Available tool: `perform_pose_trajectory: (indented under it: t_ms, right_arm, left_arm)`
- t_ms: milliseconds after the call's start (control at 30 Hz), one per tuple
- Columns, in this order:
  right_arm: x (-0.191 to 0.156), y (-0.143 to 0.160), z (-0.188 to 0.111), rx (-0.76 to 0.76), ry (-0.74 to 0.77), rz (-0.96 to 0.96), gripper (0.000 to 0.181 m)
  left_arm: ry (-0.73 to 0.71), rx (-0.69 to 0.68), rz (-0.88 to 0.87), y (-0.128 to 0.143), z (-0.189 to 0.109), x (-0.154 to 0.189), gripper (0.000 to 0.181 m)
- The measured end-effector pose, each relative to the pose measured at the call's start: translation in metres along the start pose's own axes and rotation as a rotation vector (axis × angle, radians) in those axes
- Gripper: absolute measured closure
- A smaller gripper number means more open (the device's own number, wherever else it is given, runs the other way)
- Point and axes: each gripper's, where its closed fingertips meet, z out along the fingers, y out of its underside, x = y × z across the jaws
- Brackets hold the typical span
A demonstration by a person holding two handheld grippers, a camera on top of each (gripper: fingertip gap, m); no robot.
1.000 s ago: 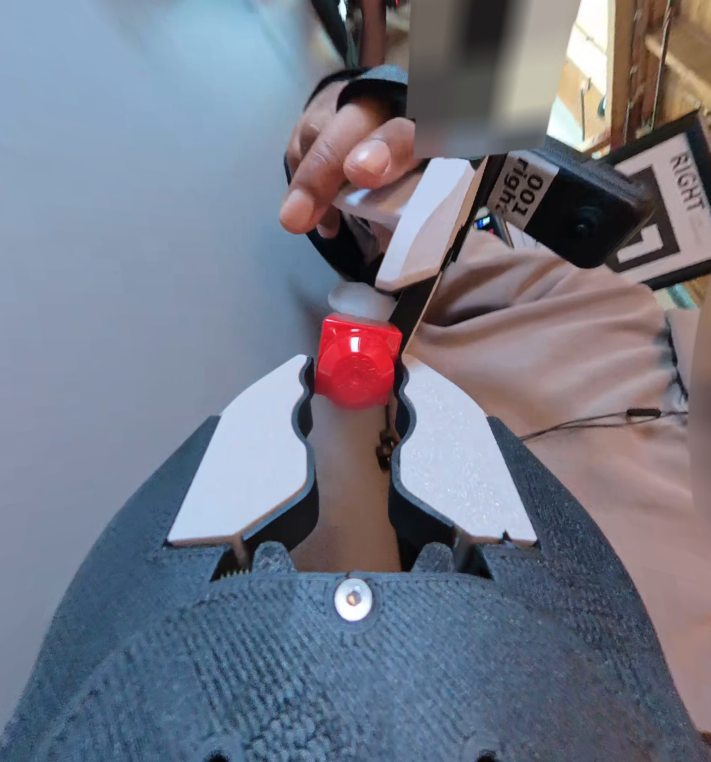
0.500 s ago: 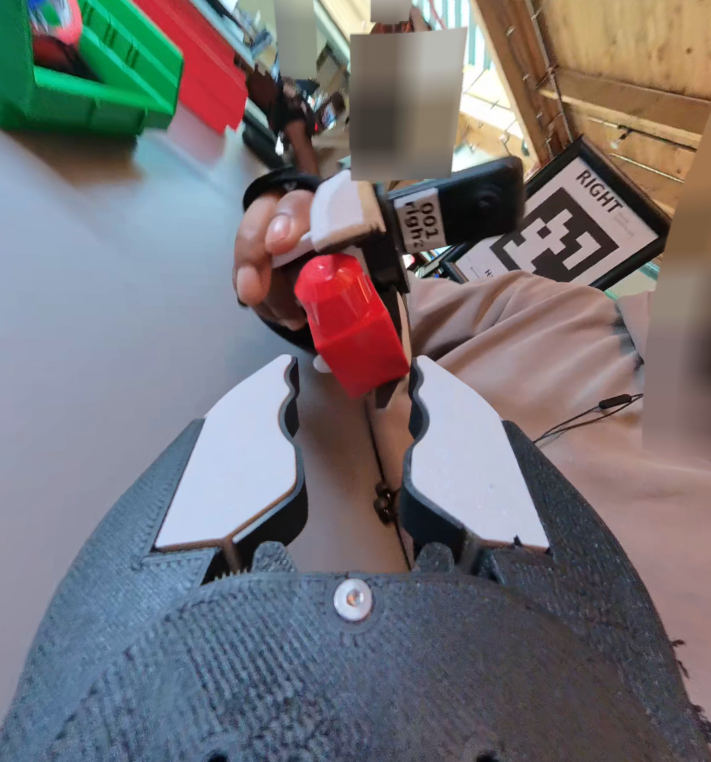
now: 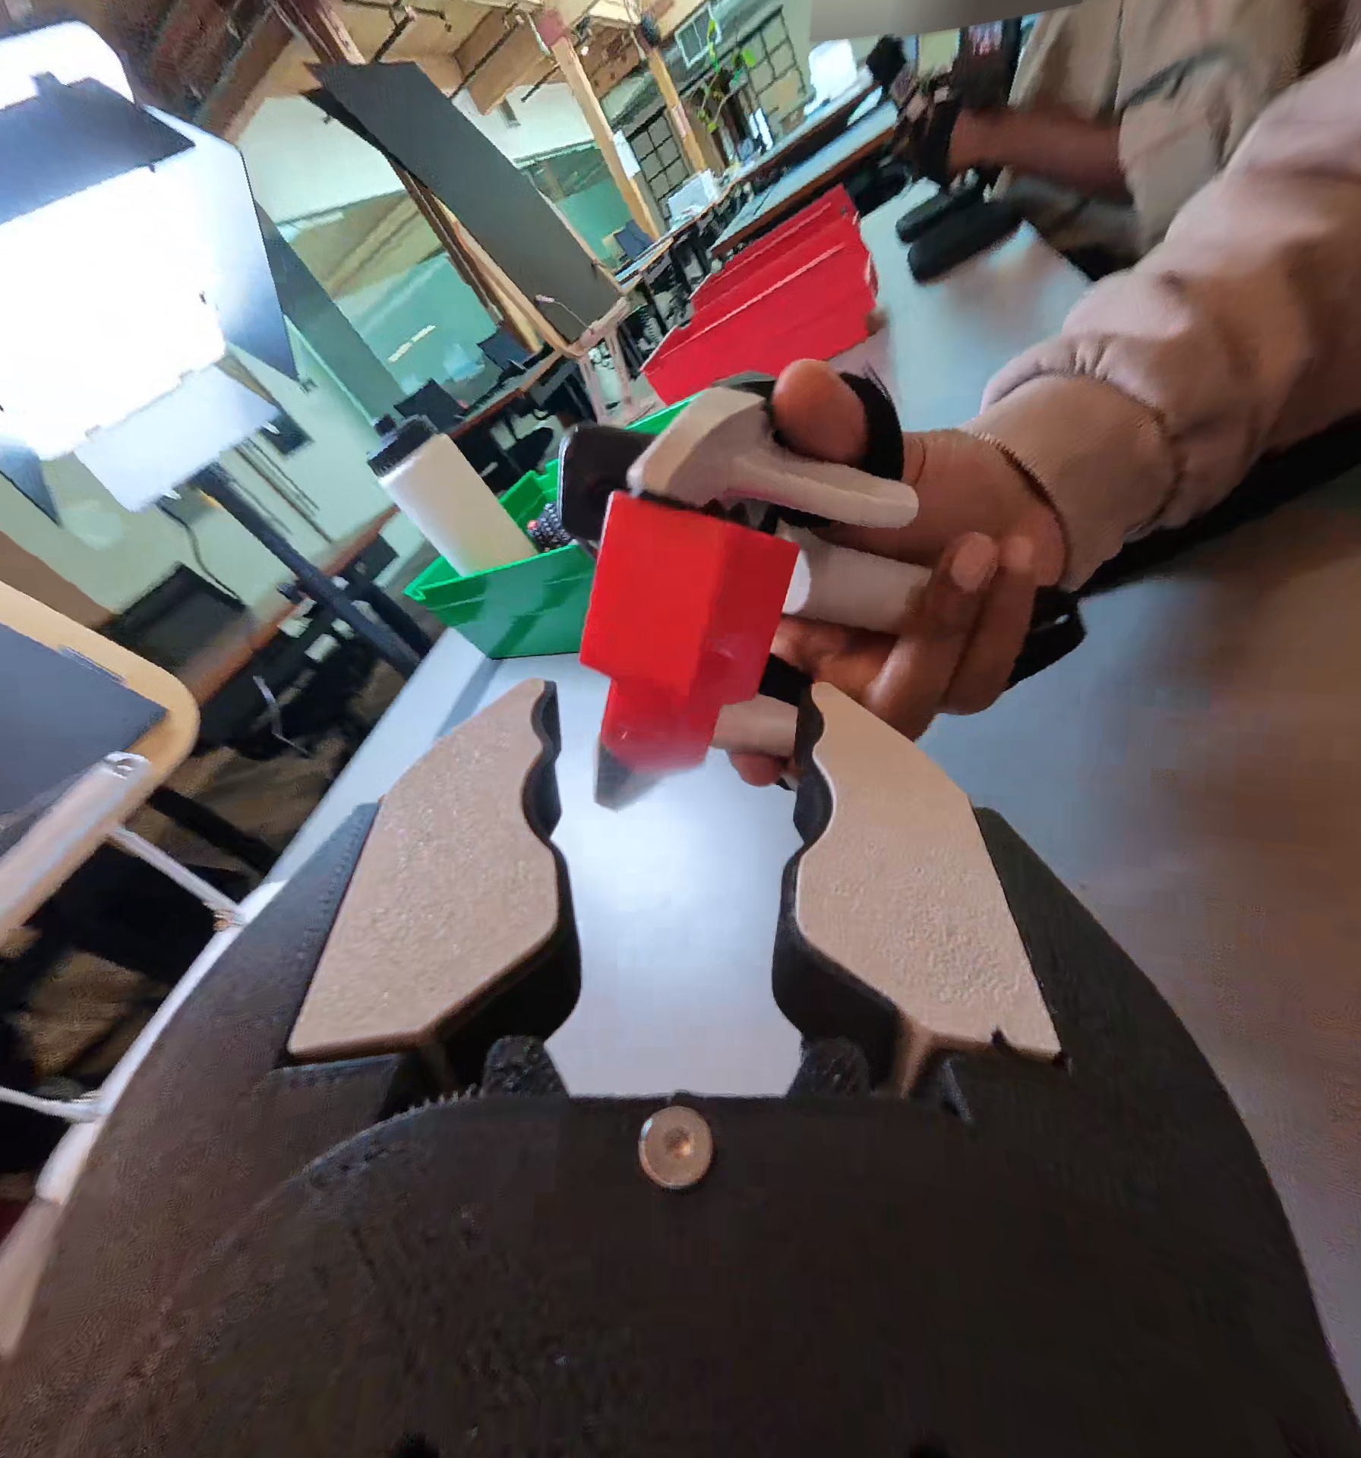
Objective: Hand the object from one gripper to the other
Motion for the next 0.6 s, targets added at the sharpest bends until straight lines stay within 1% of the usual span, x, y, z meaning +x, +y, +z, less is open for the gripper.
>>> perform_pose_trajectory:
  t_ms: [67, 100, 167, 200, 233, 300, 333, 400, 467, 533, 600]
  right_arm:
    - [0.005, 0.009, 0.003, -0.021, -0.006, 0.086, 0.112]
    - [0.006, 0.01, 0.003, -0.021, -0.015, 0.112, 0.112]
    - [0.01, 0.008, 0.002, -0.037, 0.007, 0.117, 0.112]
    - [0.012, 0.006, 0.0, -0.035, 0.03, 0.073, 0.113]
    - [0.014, 0.0, -0.003, -0.02, 0.062, 0.004, 0.119]
    - [0.013, -0.017, -0.013, 0.031, 0.122, -0.165, 0.117]
    - [0.011, -0.021, -0.016, 0.017, 0.153, -0.268, 0.116]
    - [0.013, -0.022, -0.019, -0.05, 0.257, -0.534, 0.114]
    - [0.018, -0.019, -0.02, -0.113, 0.386, -0.836, 0.114]
    - [0.019, -0.014, -0.016, -0.143, 0.498, -1.099, 0.117]
    - [0.018, -0.011, -0.012, -0.151, 0.612, -1.324, 0.122]
  left_arm:
    - [-0.025, -0.04, 0.1, 0.003, 0.001, 0.003, 0.135]
    - [-0.017, -0.052, 0.107, 0.005, 0.001, 0.005, 0.135]
    - [0.021, -0.073, 0.015, 0.008, 0.001, 0.004, 0.135]
    - [0.026, -0.072, -0.054, 0.009, 0.001, 0.0, 0.135]
    - [0.031, -0.065, -0.135, 0.01, 0.001, -0.004, 0.135]
    - [0.057, -0.03, -0.339, 0.011, -0.001, -0.013, 0.135]
    - [0.067, 0.017, -0.469, 0.009, -0.003, -0.02, 0.136]
    - [0.128, 0.146, -0.764, 0.001, -0.009, -0.033, 0.136]
    - [0.179, 0.307, -1.071, -0.004, -0.016, -0.05, 0.136]
    - [0.243, 0.461, -1.357, -0.004, -0.022, -0.062, 0.137]
    - [0.265, 0.535, -1.549, 0.005, -0.019, -0.064, 0.137]
